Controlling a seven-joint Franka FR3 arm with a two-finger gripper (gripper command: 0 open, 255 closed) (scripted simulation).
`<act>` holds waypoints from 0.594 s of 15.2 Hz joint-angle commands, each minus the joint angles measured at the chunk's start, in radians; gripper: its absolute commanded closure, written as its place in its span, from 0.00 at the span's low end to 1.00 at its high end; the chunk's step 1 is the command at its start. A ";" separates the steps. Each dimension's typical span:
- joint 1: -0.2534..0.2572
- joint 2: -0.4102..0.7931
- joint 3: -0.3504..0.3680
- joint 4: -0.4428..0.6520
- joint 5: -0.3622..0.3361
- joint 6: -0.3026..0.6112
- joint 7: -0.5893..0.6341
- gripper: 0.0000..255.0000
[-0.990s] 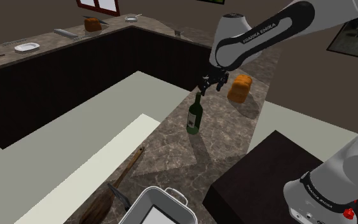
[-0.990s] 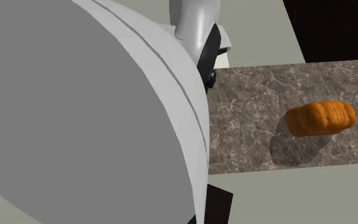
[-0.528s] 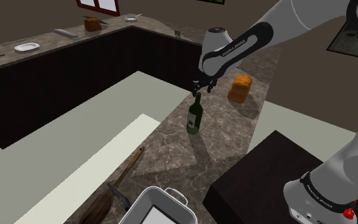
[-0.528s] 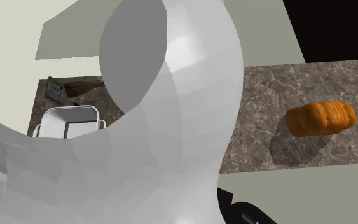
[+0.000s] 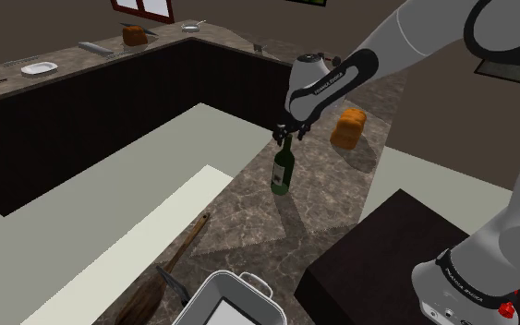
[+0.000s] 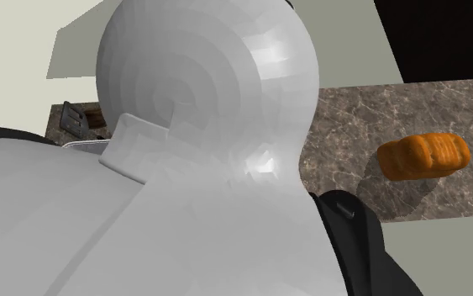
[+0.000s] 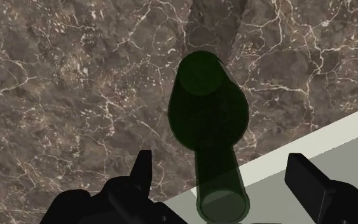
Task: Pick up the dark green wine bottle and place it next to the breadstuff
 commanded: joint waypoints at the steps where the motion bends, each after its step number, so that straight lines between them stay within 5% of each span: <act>1: 0.002 0.015 -0.002 0.001 -0.003 0.014 0.004 0.00; 8: 0.002 0.015 -0.002 0.002 -0.003 0.014 0.004 0.00; 9: 0.002 0.015 -0.002 0.002 -0.003 0.014 0.004 1.00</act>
